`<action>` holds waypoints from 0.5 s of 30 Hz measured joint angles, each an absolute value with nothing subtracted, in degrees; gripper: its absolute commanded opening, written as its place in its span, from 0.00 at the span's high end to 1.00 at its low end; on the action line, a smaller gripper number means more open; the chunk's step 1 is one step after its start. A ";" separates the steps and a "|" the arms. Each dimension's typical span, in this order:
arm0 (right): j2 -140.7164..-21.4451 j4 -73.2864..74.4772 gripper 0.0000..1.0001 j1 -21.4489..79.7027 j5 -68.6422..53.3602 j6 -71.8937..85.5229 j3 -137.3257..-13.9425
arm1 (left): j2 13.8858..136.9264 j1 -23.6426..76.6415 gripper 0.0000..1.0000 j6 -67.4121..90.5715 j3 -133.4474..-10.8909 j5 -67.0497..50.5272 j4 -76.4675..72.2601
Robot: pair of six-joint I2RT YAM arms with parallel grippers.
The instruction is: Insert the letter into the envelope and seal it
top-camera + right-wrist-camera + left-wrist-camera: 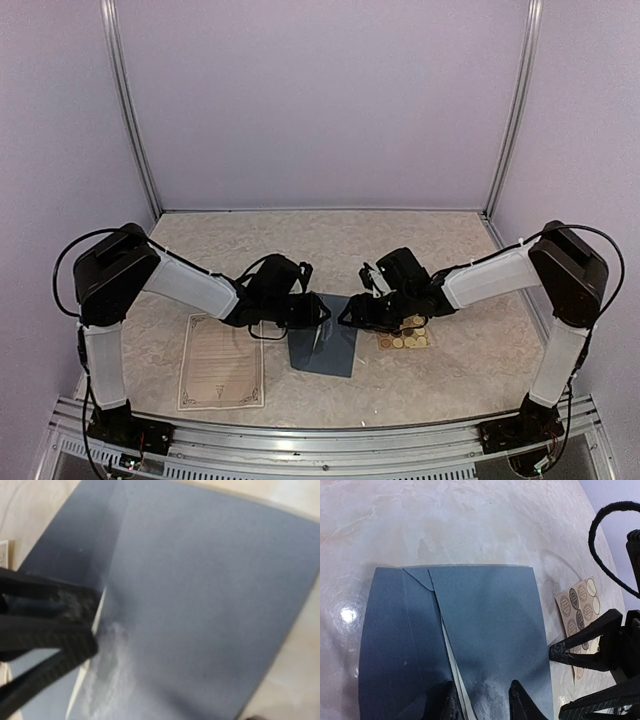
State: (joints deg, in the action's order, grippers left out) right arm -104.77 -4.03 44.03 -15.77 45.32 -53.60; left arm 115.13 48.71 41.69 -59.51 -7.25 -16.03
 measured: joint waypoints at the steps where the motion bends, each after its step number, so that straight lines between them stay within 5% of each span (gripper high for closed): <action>1: -104.42 -3.64 0.28 44.03 -15.62 44.69 -53.60 | 114.56 48.86 0.56 41.39 -59.48 -6.87 -15.16; 7: -98.26 0.23 0.24 44.03 -14.52 40.88 -53.76 | 102.30 49.01 0.36 39.24 -57.08 -3.42 -7.86; 15: -93.97 0.80 0.24 44.80 -16.58 36.62 -57.06 | 85.49 46.39 0.28 39.90 -46.48 1.06 -3.14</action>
